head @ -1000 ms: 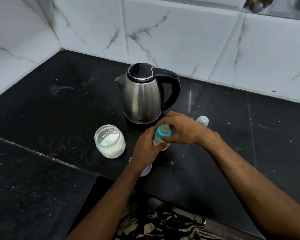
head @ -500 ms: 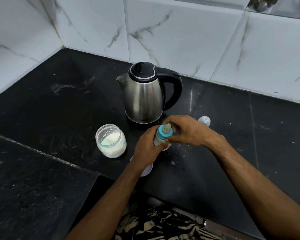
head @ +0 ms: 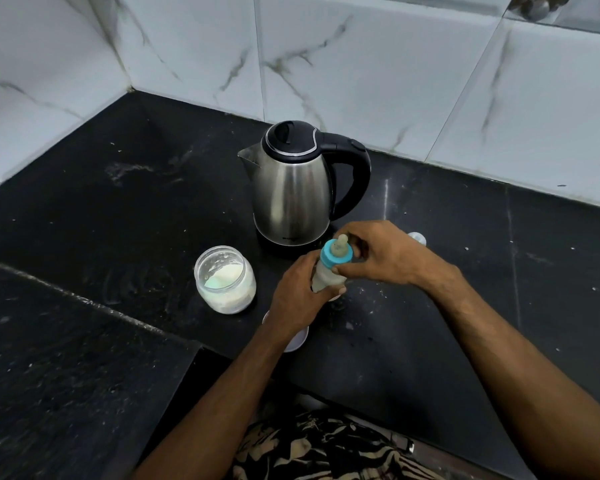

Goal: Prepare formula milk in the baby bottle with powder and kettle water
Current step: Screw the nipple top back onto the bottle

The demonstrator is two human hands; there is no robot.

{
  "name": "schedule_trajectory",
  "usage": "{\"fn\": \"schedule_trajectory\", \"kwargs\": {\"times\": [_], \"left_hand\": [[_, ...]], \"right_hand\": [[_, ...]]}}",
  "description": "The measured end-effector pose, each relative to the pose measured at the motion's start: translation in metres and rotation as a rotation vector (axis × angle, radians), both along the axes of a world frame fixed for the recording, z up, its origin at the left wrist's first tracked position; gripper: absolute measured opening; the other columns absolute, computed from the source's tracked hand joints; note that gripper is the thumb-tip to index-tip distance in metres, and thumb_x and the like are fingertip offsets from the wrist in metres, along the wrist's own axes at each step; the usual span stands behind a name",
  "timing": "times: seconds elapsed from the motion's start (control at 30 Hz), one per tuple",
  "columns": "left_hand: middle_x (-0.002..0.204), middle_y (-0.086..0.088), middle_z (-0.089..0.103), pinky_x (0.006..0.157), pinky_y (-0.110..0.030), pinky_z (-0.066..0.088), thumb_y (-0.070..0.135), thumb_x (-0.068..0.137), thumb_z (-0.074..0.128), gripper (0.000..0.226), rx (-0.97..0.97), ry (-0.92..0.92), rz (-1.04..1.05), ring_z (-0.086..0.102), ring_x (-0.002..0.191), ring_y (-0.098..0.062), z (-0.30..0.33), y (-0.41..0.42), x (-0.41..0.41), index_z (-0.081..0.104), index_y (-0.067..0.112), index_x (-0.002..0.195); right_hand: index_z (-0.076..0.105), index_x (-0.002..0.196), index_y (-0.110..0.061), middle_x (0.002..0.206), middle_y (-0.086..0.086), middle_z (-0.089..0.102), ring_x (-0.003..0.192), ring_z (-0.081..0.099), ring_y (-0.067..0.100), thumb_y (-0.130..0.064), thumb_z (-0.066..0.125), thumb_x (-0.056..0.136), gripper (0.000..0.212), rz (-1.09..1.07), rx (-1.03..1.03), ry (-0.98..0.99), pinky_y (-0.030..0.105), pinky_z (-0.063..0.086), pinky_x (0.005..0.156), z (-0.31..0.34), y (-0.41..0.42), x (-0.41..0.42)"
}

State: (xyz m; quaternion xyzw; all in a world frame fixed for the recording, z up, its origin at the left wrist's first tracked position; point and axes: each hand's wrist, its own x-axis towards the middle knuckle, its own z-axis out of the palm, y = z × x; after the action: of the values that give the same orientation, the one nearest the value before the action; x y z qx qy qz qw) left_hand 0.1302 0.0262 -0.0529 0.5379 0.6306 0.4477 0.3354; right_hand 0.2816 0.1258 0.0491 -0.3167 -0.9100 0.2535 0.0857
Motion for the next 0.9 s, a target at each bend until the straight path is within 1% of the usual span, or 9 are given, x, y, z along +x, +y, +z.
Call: {"fn": "schedule_trajectory", "kwargs": {"times": [0.17, 0.33, 0.43, 0.5, 0.6, 0.67, 0.73, 0.83, 0.9], "left_hand": [[0.131, 0.003, 0.062, 0.105, -0.035, 0.049, 0.029, 0.079, 0.083, 0.062, -0.027, 0.013, -0.021, 0.058, 0.118, -0.008, -0.003, 0.003, -0.001, 0.054, 0.021, 0.134], [0.129, 0.006, 0.063, 0.102, -0.038, 0.052, 0.038, 0.078, 0.082, 0.062, -0.019, 0.025, -0.011, 0.06, 0.117, -0.007, -0.004, 0.002, -0.002, 0.053, 0.028, 0.133], [0.129, 0.006, 0.063, 0.101, -0.037, 0.052, 0.052, 0.079, 0.072, 0.064, 0.007, 0.046, -0.008, 0.06, 0.118, -0.007, -0.002, 0.0, -0.001, 0.053, 0.027, 0.134], [0.13, 0.003, 0.064, 0.102, -0.038, 0.052, 0.049, 0.078, 0.075, 0.064, 0.001, 0.047, 0.001, 0.06, 0.119, -0.009, -0.003, 0.0, 0.0, 0.054, 0.024, 0.134], [0.128, 0.003, 0.064, 0.102, -0.041, 0.051, 0.031, 0.078, 0.084, 0.061, -0.012, 0.027, 0.001, 0.061, 0.118, -0.01, -0.003, 0.001, 0.0, 0.055, 0.024, 0.131], [0.129, 0.004, 0.063, 0.103, -0.04, 0.051, 0.032, 0.078, 0.084, 0.063, -0.016, 0.024, -0.008, 0.06, 0.118, -0.009, -0.002, 0.002, -0.001, 0.054, 0.025, 0.133], [0.13, 0.004, 0.063, 0.103, -0.04, 0.051, 0.042, 0.079, 0.08, 0.064, -0.016, 0.027, -0.014, 0.059, 0.119, -0.009, 0.0, 0.0, 0.0, 0.053, 0.025, 0.135], [0.13, 0.003, 0.063, 0.102, -0.038, 0.051, 0.059, 0.075, 0.068, 0.071, -0.002, 0.031, -0.008, 0.06, 0.12, -0.01, 0.001, -0.002, 0.001, 0.053, 0.024, 0.135], [0.129, 0.005, 0.063, 0.102, -0.039, 0.051, 0.053, 0.075, 0.074, 0.068, -0.015, 0.024, 0.002, 0.06, 0.119, -0.009, 0.001, -0.001, 0.001, 0.054, 0.026, 0.134]], "right_hand": [[0.062, 0.102, -0.024, 0.084, -0.018, 0.058, 0.075, 0.058, -0.002, -0.041, 0.078, 0.077, 0.034, 0.016, -0.017, -0.066, 0.013, 0.042, 0.068, -0.01, -0.001, -0.004], [0.061, 0.113, -0.023, 0.098, -0.012, 0.062, 0.083, 0.058, 0.003, -0.05, 0.079, 0.073, 0.051, -0.008, 0.037, -0.1, 0.024, 0.052, 0.077, -0.012, -0.001, -0.002], [0.041, 0.14, -0.031, 0.118, -0.011, 0.057, 0.099, 0.058, 0.004, -0.057, 0.078, 0.071, 0.083, 0.011, 0.017, -0.113, 0.025, 0.051, 0.088, -0.011, -0.002, 0.002], [0.038, 0.143, -0.034, 0.126, -0.011, 0.056, 0.108, 0.056, 0.006, -0.05, 0.077, 0.075, 0.081, 0.064, -0.032, -0.123, 0.026, 0.048, 0.094, -0.011, 0.0, 0.005], [0.053, 0.129, -0.029, 0.118, -0.012, 0.063, 0.105, 0.059, 0.005, -0.037, 0.077, 0.08, 0.055, 0.102, -0.073, -0.094, 0.032, 0.052, 0.094, -0.016, 0.003, 0.005], [0.057, 0.118, -0.026, 0.106, -0.012, 0.066, 0.095, 0.062, 0.006, -0.041, 0.078, 0.078, 0.047, 0.036, -0.052, -0.085, 0.034, 0.056, 0.086, -0.017, 0.001, 0.002], [0.056, 0.11, -0.025, 0.095, -0.013, 0.064, 0.086, 0.062, 0.006, -0.051, 0.079, 0.074, 0.049, -0.017, -0.008, -0.093, 0.033, 0.056, 0.078, -0.017, -0.001, 0.001], [0.05, 0.126, -0.027, 0.093, -0.018, 0.054, 0.083, 0.056, 0.005, -0.057, 0.077, 0.072, 0.067, 0.004, 0.012, -0.125, 0.024, 0.048, 0.074, -0.011, 0.0, 0.004], [0.043, 0.139, -0.03, 0.093, -0.018, 0.05, 0.083, 0.053, 0.004, -0.049, 0.076, 0.078, 0.072, 0.04, -0.014, -0.131, 0.019, 0.043, 0.075, -0.009, 0.002, 0.008]]}}
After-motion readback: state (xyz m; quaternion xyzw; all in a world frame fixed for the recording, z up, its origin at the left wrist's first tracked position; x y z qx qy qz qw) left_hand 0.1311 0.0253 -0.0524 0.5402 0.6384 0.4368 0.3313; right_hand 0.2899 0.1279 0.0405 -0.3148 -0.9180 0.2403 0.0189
